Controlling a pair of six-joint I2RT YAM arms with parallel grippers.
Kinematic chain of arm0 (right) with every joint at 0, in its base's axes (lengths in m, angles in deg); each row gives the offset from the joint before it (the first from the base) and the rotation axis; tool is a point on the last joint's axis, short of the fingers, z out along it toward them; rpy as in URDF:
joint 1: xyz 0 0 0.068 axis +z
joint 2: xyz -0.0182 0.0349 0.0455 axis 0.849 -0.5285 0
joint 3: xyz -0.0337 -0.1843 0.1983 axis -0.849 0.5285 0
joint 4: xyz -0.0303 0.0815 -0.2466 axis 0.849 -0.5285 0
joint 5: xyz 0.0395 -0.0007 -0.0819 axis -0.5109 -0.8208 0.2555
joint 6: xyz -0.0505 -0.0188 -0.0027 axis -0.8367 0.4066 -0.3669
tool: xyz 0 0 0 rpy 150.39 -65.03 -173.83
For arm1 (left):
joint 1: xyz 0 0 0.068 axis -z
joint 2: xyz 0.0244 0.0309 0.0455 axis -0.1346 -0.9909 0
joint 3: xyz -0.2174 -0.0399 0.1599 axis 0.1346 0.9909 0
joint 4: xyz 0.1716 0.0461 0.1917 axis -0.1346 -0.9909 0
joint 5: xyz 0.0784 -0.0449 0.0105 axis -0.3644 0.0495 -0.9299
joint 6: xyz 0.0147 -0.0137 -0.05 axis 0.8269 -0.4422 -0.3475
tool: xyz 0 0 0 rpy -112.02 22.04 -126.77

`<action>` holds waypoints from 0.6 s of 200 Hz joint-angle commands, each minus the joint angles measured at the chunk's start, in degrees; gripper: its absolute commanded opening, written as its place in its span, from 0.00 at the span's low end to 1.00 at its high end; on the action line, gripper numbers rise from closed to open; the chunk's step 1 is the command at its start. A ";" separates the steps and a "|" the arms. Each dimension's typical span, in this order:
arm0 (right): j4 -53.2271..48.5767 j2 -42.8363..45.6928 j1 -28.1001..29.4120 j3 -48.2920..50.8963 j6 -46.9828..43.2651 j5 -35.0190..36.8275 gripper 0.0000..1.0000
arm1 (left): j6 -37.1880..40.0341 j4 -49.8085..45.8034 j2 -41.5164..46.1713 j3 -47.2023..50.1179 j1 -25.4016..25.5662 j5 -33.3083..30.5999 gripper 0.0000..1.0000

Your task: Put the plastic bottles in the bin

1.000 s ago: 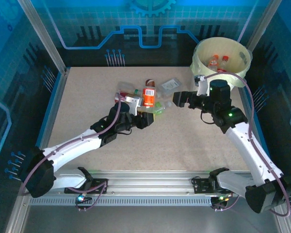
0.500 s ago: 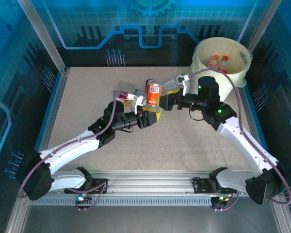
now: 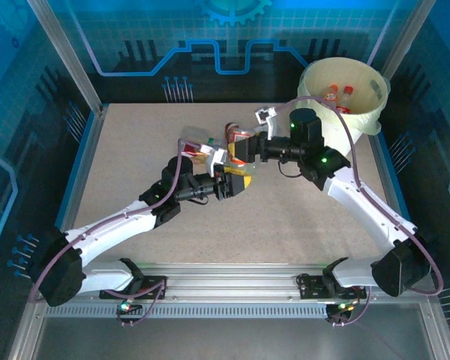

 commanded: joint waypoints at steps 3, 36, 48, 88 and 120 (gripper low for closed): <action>-0.25 -0.55 0.95 -2.24 -0.47 -2.10 0.65 | -0.43 1.57 -0.83 0.52 0.42 1.43 0.27; -2.21 -0.69 0.96 -3.17 -1.85 -1.26 0.54 | -0.17 1.38 -1.00 0.52 0.42 1.24 0.30; -2.84 -0.68 1.01 -3.27 -2.11 -0.14 0.51 | -0.13 1.41 -1.07 0.73 0.42 0.78 0.37; -3.85 -0.59 0.98 -2.99 -1.79 4.08 0.43 | 0.19 0.23 -0.86 1.22 0.28 -1.92 0.59; -5.04 -1.38 0.09 -3.43 -0.88 6.04 0.39 | 0.62 -4.52 -1.21 -0.48 0.26 -4.44 0.71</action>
